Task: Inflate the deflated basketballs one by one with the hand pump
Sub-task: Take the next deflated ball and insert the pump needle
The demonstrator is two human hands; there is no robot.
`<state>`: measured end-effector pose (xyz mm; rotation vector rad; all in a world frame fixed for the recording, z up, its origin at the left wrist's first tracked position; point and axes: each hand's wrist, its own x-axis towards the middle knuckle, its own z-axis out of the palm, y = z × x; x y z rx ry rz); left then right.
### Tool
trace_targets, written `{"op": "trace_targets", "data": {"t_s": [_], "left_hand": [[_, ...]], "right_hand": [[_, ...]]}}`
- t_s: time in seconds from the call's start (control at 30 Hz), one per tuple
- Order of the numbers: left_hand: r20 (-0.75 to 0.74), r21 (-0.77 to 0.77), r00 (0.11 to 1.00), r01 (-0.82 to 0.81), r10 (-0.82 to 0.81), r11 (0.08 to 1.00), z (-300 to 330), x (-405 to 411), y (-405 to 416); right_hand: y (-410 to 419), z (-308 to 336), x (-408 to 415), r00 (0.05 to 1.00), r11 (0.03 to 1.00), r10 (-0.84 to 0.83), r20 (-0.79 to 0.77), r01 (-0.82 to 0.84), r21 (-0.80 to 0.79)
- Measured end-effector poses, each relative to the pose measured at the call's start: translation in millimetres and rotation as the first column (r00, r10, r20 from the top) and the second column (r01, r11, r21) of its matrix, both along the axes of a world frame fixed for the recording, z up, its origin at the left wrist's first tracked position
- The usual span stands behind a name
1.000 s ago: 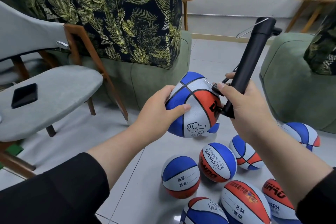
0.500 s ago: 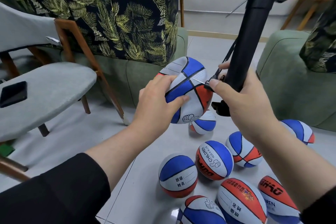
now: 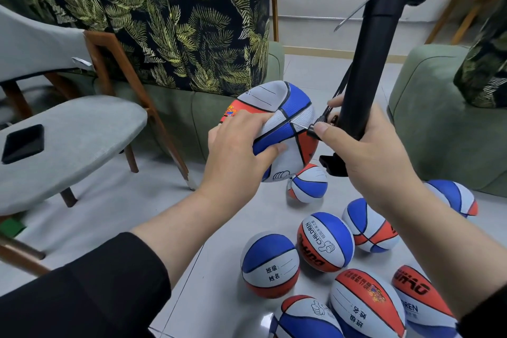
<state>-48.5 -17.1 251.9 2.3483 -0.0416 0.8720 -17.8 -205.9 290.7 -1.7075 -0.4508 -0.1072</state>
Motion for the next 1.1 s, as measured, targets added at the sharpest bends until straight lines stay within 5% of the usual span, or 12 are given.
{"op": "trace_targets", "data": {"t_s": [0.27, 0.37, 0.43, 0.5, 0.57, 0.63, 0.8, 0.93, 1.1], "left_hand": [[-0.008, 0.034, 1.0, -0.005, 0.005, 0.999, -1.2, 0.0, 0.3], [-0.072, -0.156, 0.997, 0.001, -0.013, 0.988, 3.1, -1.2, -0.8], [-0.177, -0.47, 0.984, -0.075, -0.011, 0.879, 7.2, -2.4, -0.2], [-0.262, -0.718, 0.964, -0.165, -0.042, 0.676, 6.6, -2.2, 4.3], [-0.309, -0.822, 0.943, -0.2, -0.122, 0.533, 2.8, -0.5, 9.7], [-0.308, -0.854, 0.93, -0.178, -0.2, 0.488, -0.5, 1.6, 12.3], [-0.257, -0.872, 0.905, -0.067, -0.339, 0.484, 0.6, 1.2, 20.6], [-0.291, -0.729, 0.808, 0.159, -0.512, 0.666, 14.2, -4.9, 27.2], [-0.292, -0.722, 0.743, 0.242, -0.602, 0.648, 13.7, -7.0, 26.3]], "right_hand": [[-0.6, -2.7, 1.6, 1.0, 1.0, -0.011, 0.02, 0.012, -0.017], [0.9, -5.1, 1.4, 0.999, 0.997, -0.031, 0.005, 0.031, 0.064], [2.7, -7.5, 0.9, 0.999, 0.99, -0.036, -0.019, 0.038, 0.137], [6.2, -11.6, -0.6, 0.998, 0.983, 0.005, -0.06, 0.006, 0.183], [11.5, -17.0, -2.1, 0.996, 0.984, 0.052, -0.074, -0.039, 0.175], [16.6, -21.6, -2.6, 0.997, 0.989, 0.064, -0.052, -0.057, 0.135], [15.4, -31.0, 8.1, 0.996, 0.986, 0.006, -0.093, 0.01, 0.168], [8.6, -33.6, 20.6, 0.984, 0.962, -0.015, -0.18, 0.064, 0.265], [2.2, -35.9, 31.6, 0.976, 0.953, -0.006, -0.217, 0.072, 0.295]]}}
